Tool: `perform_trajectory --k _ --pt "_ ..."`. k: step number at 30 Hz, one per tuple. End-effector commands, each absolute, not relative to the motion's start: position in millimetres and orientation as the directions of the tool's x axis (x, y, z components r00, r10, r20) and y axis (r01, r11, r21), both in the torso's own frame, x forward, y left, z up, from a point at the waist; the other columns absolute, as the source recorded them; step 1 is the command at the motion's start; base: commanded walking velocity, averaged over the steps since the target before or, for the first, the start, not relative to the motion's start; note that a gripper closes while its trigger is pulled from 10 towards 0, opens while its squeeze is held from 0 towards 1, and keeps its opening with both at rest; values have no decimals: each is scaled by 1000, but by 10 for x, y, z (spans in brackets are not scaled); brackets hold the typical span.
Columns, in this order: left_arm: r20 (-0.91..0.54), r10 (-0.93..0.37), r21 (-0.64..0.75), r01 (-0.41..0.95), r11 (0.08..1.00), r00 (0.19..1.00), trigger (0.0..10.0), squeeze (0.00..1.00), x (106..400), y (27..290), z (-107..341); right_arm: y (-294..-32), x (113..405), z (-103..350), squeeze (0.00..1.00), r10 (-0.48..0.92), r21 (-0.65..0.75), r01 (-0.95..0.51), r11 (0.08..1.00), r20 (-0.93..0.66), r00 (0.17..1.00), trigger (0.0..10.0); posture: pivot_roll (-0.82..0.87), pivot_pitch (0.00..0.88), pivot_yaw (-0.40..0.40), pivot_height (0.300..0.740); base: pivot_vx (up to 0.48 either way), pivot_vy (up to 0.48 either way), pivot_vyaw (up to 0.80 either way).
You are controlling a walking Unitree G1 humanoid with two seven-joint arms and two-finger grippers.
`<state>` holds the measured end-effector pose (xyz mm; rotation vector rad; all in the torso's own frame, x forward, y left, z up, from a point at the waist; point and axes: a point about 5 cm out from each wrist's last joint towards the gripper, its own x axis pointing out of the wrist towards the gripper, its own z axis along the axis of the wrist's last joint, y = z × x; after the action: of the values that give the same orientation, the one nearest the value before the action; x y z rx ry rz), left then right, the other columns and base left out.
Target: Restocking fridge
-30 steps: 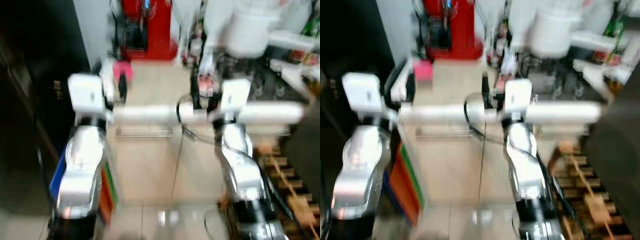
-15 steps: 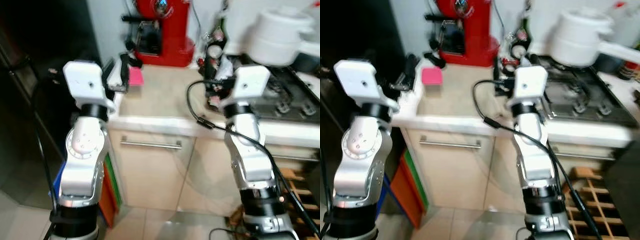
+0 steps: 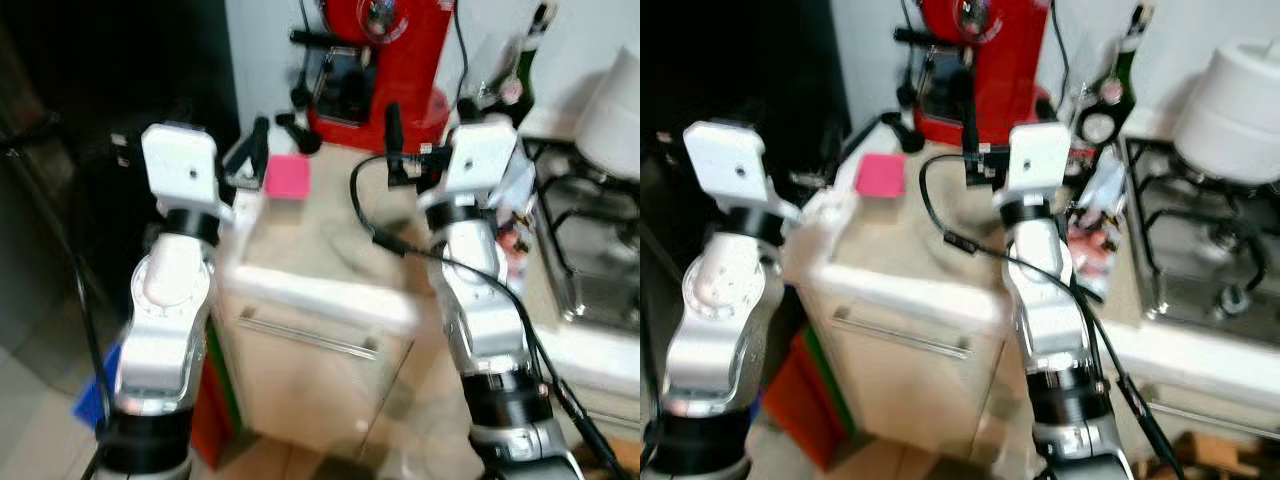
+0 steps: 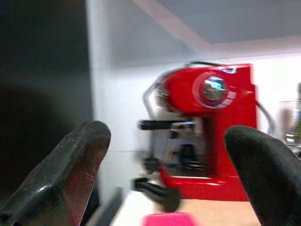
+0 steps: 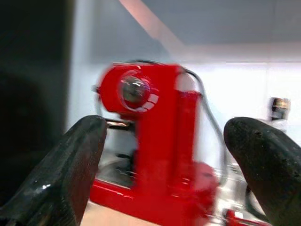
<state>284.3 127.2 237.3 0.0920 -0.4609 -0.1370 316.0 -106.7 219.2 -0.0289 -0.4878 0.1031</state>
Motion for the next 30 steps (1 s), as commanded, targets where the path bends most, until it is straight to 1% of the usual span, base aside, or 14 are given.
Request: perform_trajectory --k 1,9,10,11,12,14,18,20,22,24,27,28,30 --pt "437 -122 120 76 990 891 10000 0 2845 1353 2410 -1055 3138 2251 0 106 -48 -94 994 490 865 10000 69 0 -12 740 0 0 0" --pt "361 -47 71 22 997 931 10000 0 2877 1436 2474 -1064 3070 2180 0 125 -55 -112 992 458 880 10000 66 0 -48 740 0 0 0" --pt "311 1 41 -15 999 950 10000 0 2931 1485 2451 -1048 3049 2174 0 143 -65 -127 990 452 880 10000 65 0 -59 740 0 0 0" --pt "311 1 41 -15 999 950 10000 0 2931 1485 2451 -1048 3049 2174 0 143 -65 -127 990 452 880 10000 65 0 -59 740 0 0 0" --pt "282 40 28 -50 998 959 10000 0 2988 1536 2443 -1037 3036 2170 0 158 -73 -140 988 448 880 10000 64 0 -66 740 0 0 0" --pt "264 72 12 -78 997 962 10000 0 3040 1599 2467 -1036 3010 2163 0 171 -81 -151 985 440 881 10000 59 9 -73 740 0 0 0" --pt "212 49 13 -53 999 976 10000 0 3044 1563 2494 -1060 2994 2141 0 177 -89 -153 984 424 888 10000 59 27 -80 740 0 0 0" --pt "168 28 -11 -26 1000 985 10000 0 3042 1500 2487 -1070 2983 2140 0 176 -90 -153 984 417 891 10000 54 36 -84 740 0 0 0" --pt "156 23 -18 -21 1000 987 10000 0 3041 1485 2488 -1071 2979 2142 0 177 -90 -153 984 416 892 10000 54 36 -84 740 0 0 0" --pt "99 -39 -1 39 999 994 10000 0 3117 1341 2440 -1084 2978 2153 0 179 -95 -153 984 410 894 10000 27 56 -91 740 0 0 0" --pt "80 -63 6 63 998 995 10000 0 3146 1286 2428 -1088 2977 2158 0 181 -98 -154 983 408 895 10000 27 56 -91 740 0 0 0" --pt "65 -99 23 98 995 993 10000 0 3179 1209 2426 -1101 2971 2158 0 182 -103 -153 983 404 897 10000 16 64 -92 740 0 0 0" --pt "60 -117 35 115 993 991 10000 0 3196 1164 2435 -1110 2963 2157 0 182 -105 -152 983 400 898 10000 14 66 -91 740 0 0 0"
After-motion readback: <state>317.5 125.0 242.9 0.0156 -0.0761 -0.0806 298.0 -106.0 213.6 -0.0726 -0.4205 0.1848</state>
